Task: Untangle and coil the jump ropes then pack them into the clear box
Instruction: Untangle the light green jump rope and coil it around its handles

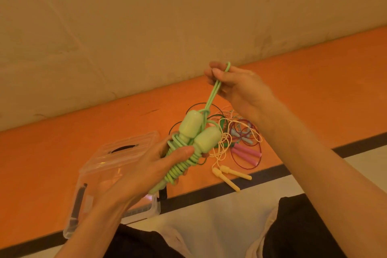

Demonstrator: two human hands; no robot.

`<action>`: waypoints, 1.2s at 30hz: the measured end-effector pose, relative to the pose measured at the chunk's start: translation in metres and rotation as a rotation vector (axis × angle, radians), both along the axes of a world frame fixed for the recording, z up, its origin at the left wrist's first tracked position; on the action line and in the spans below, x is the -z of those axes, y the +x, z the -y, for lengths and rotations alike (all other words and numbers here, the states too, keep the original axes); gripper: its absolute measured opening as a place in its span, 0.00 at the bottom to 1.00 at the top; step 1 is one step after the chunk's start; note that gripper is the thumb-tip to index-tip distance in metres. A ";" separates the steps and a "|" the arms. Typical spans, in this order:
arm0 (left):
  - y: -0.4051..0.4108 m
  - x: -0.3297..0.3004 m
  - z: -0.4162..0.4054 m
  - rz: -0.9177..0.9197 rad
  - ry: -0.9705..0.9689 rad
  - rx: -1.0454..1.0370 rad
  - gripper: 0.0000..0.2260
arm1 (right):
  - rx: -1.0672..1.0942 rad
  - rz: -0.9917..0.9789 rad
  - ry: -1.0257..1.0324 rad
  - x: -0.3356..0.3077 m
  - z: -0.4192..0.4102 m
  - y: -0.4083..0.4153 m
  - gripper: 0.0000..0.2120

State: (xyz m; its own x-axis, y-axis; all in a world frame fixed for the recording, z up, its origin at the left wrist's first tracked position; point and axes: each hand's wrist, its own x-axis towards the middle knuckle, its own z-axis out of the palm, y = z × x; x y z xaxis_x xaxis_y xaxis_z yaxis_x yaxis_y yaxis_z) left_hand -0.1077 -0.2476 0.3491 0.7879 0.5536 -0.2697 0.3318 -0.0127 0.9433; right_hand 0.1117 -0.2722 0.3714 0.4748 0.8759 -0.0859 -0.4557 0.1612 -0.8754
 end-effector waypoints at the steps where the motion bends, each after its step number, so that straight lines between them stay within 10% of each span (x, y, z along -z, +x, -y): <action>1: -0.002 -0.001 -0.001 0.013 0.006 -0.028 0.15 | -0.010 0.043 -0.018 0.001 -0.002 -0.005 0.08; 21: -0.017 0.085 -0.021 0.135 -0.162 -0.225 0.17 | -0.422 0.710 -0.460 0.056 -0.030 -0.049 0.04; 36: 0.001 0.130 -0.024 0.288 -0.297 -0.318 0.16 | 0.056 0.272 -0.445 0.092 -0.060 -0.032 0.04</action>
State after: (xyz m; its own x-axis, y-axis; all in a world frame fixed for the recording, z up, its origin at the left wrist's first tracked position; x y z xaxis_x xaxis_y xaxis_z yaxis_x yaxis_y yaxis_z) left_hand -0.1070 -0.2237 0.2191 0.6587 0.7103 -0.2483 0.0019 0.3284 0.9445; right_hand 0.0798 -0.2122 0.2793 0.5765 0.7557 -0.3107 -0.2035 -0.2355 -0.9503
